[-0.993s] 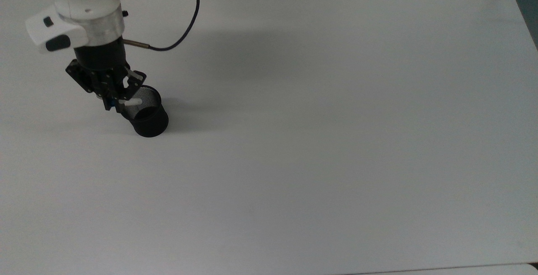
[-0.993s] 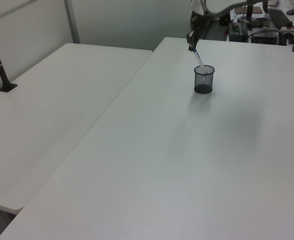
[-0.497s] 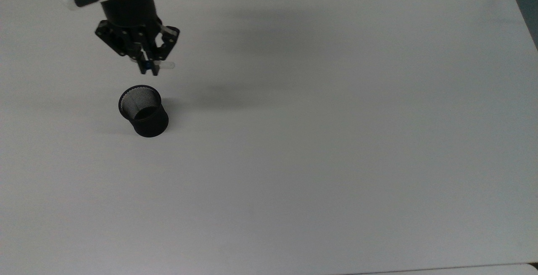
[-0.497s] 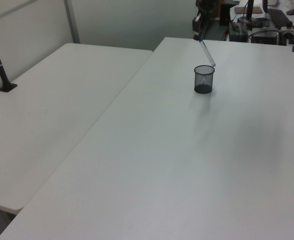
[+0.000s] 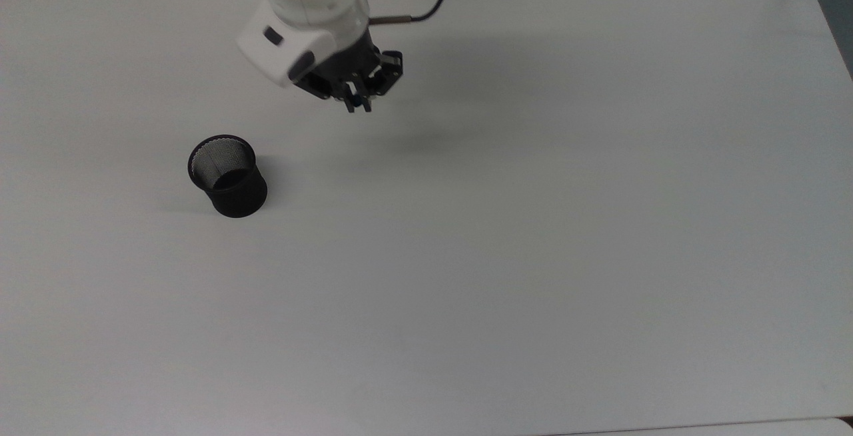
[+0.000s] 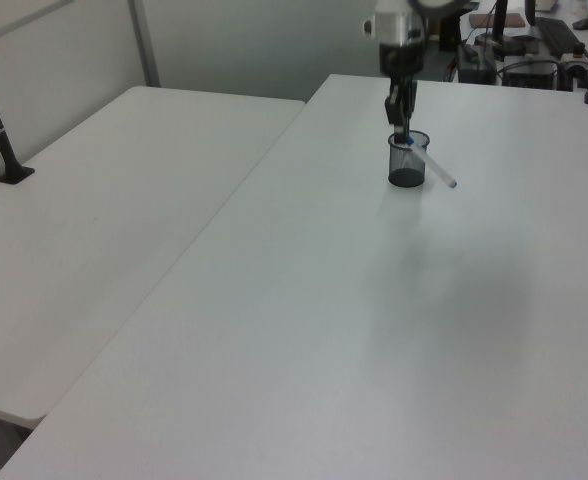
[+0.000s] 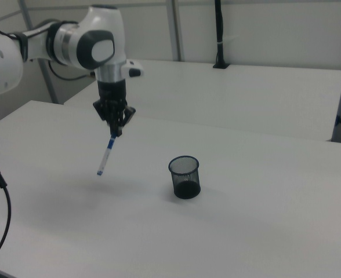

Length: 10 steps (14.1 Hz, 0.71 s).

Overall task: Remove the marker
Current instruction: 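Carry the marker away from the cup and lower it to the table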

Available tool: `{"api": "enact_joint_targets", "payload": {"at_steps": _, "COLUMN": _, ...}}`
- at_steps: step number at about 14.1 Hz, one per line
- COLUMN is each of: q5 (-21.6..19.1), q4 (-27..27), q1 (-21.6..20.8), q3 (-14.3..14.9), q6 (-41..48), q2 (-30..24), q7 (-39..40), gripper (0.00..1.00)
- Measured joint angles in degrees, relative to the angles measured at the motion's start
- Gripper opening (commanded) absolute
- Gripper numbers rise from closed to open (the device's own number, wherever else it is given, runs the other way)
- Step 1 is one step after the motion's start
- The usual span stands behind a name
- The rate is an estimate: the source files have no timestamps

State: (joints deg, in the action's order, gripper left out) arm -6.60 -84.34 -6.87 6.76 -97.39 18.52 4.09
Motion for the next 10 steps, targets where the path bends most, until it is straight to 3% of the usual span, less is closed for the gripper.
{"api": "enact_joint_targets", "payload": {"at_steps": 3, "q5": 0.0, "q4": -0.45, "q1": -0.99, "q3": -0.04, "q6": -0.01, "q2": 5.07, "q7": 0.01, "gripper": 0.07}}
{"api": "enact_joint_targets", "payload": {"at_steps": 5, "q5": 0.0, "q4": -0.47, "q1": -0.98, "q3": -0.03, "q6": -0.04, "q2": 7.61, "q7": 0.2, "gripper": 0.16}}
{"api": "enact_joint_targets", "payload": {"at_steps": 8, "q5": 0.0, "q4": -0.57, "q1": -1.06, "q3": -0.06, "q6": -0.05, "q2": 9.72, "q7": 0.26, "gripper": 0.4}}
{"api": "enact_joint_targets", "payload": {"at_steps": 9, "q5": 0.0, "q4": -0.58, "q1": -1.06, "q3": -0.06, "q6": -0.08, "q2": 10.23, "q7": 0.26, "gripper": 0.58}}
{"api": "enact_joint_targets", "payload": {"at_steps": 10, "q5": 0.0, "q4": -0.58, "q1": -1.06, "q3": -0.06, "q6": -0.16, "q2": 10.78, "q7": 0.28, "gripper": 0.66}}
